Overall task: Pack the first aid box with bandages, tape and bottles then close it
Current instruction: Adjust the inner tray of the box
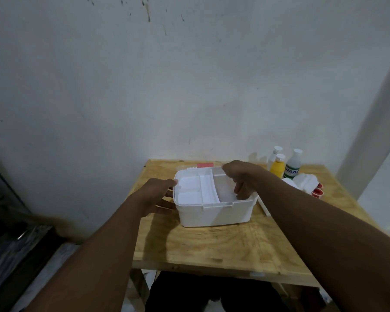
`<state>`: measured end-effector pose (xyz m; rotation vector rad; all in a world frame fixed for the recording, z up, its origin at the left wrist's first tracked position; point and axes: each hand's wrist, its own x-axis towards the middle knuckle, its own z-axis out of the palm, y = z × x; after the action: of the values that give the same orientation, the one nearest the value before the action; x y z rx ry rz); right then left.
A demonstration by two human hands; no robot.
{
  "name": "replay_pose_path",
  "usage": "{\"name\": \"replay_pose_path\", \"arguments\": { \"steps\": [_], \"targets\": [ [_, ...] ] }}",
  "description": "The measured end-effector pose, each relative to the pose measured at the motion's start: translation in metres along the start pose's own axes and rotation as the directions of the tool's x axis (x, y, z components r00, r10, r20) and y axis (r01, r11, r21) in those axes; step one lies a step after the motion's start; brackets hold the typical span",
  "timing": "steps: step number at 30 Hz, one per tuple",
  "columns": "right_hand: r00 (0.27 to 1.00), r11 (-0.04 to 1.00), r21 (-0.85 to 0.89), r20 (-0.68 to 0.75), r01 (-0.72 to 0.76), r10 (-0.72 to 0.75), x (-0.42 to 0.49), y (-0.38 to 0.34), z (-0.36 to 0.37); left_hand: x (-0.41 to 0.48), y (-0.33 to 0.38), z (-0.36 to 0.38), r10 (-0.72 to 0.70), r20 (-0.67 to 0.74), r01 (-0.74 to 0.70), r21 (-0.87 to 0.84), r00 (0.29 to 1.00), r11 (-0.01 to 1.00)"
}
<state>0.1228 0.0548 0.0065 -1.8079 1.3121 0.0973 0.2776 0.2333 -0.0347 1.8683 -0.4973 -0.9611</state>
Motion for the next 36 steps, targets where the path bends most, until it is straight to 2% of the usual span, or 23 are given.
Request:
{"name": "replay_pose_path", "arguments": {
  "steps": [6,13,20,30,36],
  "targets": [
    [0.999,0.999,0.044,0.027,0.018,-0.02,0.002,0.002,0.01,0.0,-0.001,0.0,0.0,-0.006,0.0,-0.001,1.0,1.0],
    [0.998,0.984,0.178,0.056,0.017,-0.027,0.007,0.006,0.015,0.0,-0.002,0.001,-0.005,-0.007,0.005,-0.009,1.0,1.0],
    [0.988,0.923,0.383,0.154,-0.032,-0.029,0.008,0.001,0.026,0.0,-0.002,0.001,-0.001,-0.008,0.001,-0.018,1.0,1.0],
    [0.977,0.881,0.467,0.21,-0.078,-0.025,0.026,-0.001,0.036,0.003,-0.003,0.0,-0.006,-0.006,0.006,-0.02,1.0,1.0],
    [0.965,0.83,0.555,0.246,-0.065,-0.089,0.027,-0.002,0.043,0.003,-0.003,0.0,-0.009,-0.012,0.009,-0.015,1.0,1.0]
  ]
}}
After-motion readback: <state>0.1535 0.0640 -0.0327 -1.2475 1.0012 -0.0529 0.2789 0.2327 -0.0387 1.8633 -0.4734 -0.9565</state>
